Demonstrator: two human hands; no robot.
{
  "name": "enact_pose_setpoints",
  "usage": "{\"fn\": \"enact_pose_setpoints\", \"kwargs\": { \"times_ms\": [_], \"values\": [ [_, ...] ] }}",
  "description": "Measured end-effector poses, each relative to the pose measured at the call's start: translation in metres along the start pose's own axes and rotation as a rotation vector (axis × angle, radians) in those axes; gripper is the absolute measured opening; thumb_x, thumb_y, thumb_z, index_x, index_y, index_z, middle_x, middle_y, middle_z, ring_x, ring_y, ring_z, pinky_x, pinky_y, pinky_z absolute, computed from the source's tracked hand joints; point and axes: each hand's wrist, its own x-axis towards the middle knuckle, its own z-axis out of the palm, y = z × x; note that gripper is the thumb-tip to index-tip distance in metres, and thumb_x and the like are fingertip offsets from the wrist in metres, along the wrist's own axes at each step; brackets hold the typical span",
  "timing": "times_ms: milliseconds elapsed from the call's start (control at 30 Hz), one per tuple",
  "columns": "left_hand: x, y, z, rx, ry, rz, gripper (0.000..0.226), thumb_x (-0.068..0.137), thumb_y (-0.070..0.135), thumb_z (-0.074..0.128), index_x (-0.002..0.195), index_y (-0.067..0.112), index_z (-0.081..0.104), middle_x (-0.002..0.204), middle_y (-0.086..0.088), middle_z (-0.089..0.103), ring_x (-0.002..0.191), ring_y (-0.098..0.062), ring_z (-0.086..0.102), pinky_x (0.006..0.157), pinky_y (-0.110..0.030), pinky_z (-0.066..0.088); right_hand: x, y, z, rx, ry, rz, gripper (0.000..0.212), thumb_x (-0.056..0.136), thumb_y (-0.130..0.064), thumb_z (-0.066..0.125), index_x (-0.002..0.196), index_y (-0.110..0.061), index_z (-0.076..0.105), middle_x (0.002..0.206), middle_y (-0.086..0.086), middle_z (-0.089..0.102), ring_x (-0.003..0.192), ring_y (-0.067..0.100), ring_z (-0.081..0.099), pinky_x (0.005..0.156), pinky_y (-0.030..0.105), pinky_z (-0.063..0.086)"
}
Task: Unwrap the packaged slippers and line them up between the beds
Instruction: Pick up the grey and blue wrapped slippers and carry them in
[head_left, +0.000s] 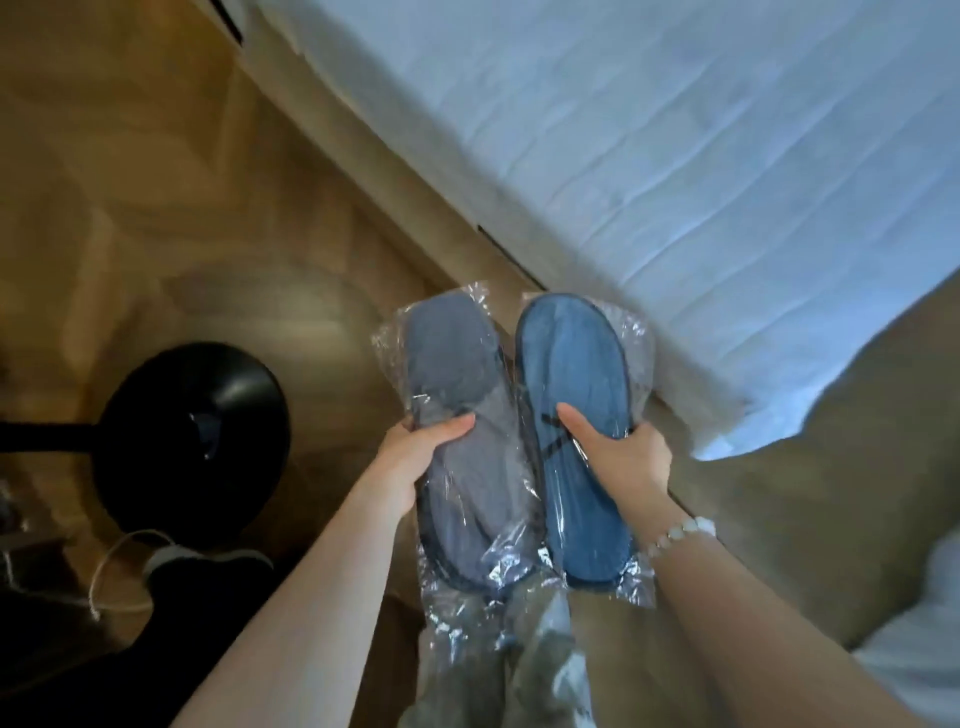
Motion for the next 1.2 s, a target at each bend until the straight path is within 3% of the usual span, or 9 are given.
{"fn": "enact_pose_setpoints", "kwargs": {
  "times_ms": [200, 333, 433, 633, 833, 933, 1033, 1200],
  "values": [
    [-0.077, 0.053, 0.034, 0.1, -0.108, 0.074, 0.054, 0.059, 0.019, 0.086, 0.108, 0.011, 0.065, 0.102, -0.01, 0.071, 0.094, -0.029, 0.067, 0.092, -0.04, 0.051, -0.06, -0.04, -0.077, 0.111, 0.073, -0.004, 0.055, 0.064, -0.058, 0.076, 0.096, -0.018, 0.053, 0.083, -0.006, 0.056, 0.083, 0.018, 0.056, 0.074, 0.027, 0.047],
    [-0.126, 0.065, 0.05, 0.173, -0.185, 0.109, 0.047, 0.063, 0.016, 0.084, 0.105, 0.013, 0.065, 0.102, -0.008, 0.07, 0.093, -0.026, 0.066, 0.086, -0.036, 0.052, -0.102, -0.045, -0.115, 0.138, 0.149, 0.019, 0.061, 0.062, -0.062, 0.075, 0.097, -0.017, 0.055, 0.09, -0.003, 0.061, 0.082, 0.018, 0.058, 0.073, 0.029, 0.052],
    [-0.157, 0.071, 0.06, 0.218, -0.248, 0.128, 0.05, 0.06, 0.017, 0.085, 0.106, 0.011, 0.065, 0.102, -0.009, 0.071, 0.094, -0.027, 0.067, 0.09, -0.038, 0.051, -0.131, -0.045, -0.138, 0.184, 0.214, 0.026, 0.062, 0.06, -0.062, 0.076, 0.098, -0.016, 0.059, 0.093, -0.002, 0.064, 0.081, 0.017, 0.059, 0.071, 0.027, 0.051],
    [-0.199, 0.09, 0.084, 0.257, -0.346, 0.193, 0.024, 0.072, 0.009, 0.077, 0.093, 0.011, 0.065, 0.089, -0.009, 0.07, 0.078, -0.024, 0.067, 0.062, -0.029, 0.049, -0.168, -0.056, -0.17, 0.29, 0.331, 0.019, 0.059, 0.061, -0.06, 0.077, 0.097, -0.017, 0.056, 0.088, -0.006, 0.059, 0.079, 0.015, 0.056, 0.07, 0.025, 0.046],
    [-0.216, 0.112, 0.111, 0.331, -0.425, 0.28, 0.025, 0.071, 0.012, 0.078, 0.092, 0.011, 0.065, 0.09, -0.008, 0.069, 0.08, -0.024, 0.065, 0.067, -0.03, 0.05, -0.184, -0.067, -0.197, 0.373, 0.433, 0.01, 0.062, 0.06, -0.062, 0.077, 0.097, -0.017, 0.056, 0.09, -0.005, 0.059, 0.081, 0.016, 0.055, 0.071, 0.026, 0.046],
    [-0.219, 0.116, 0.127, 0.369, -0.46, 0.261, 0.039, 0.069, 0.014, 0.079, 0.105, 0.007, 0.065, 0.097, -0.012, 0.07, 0.087, -0.028, 0.066, 0.077, -0.034, 0.052, -0.188, -0.066, -0.209, 0.39, 0.473, 0.02, 0.064, 0.058, -0.063, 0.077, 0.096, -0.017, 0.055, 0.091, -0.004, 0.059, 0.082, 0.016, 0.056, 0.072, 0.027, 0.049],
    [-0.224, 0.117, 0.149, 0.41, -0.496, 0.259, 0.043, 0.071, 0.014, 0.078, 0.111, 0.004, 0.064, 0.1, -0.014, 0.07, 0.087, -0.029, 0.067, 0.078, -0.034, 0.053, -0.191, -0.062, -0.226, 0.435, 0.507, 0.031, 0.063, 0.059, -0.062, 0.078, 0.095, -0.017, 0.055, 0.092, -0.004, 0.06, 0.083, 0.017, 0.058, 0.074, 0.03, 0.051],
    [-0.237, 0.118, 0.192, 0.473, -0.51, 0.318, 0.04, 0.071, 0.015, 0.079, 0.107, 0.003, 0.066, 0.102, -0.015, 0.07, 0.088, -0.029, 0.067, 0.079, -0.034, 0.053, -0.187, -0.053, -0.261, 0.504, 0.535, 0.04, 0.062, 0.059, -0.061, 0.078, 0.094, -0.016, 0.054, 0.093, -0.003, 0.06, 0.083, 0.017, 0.057, 0.074, 0.029, 0.05]
  ]
}}
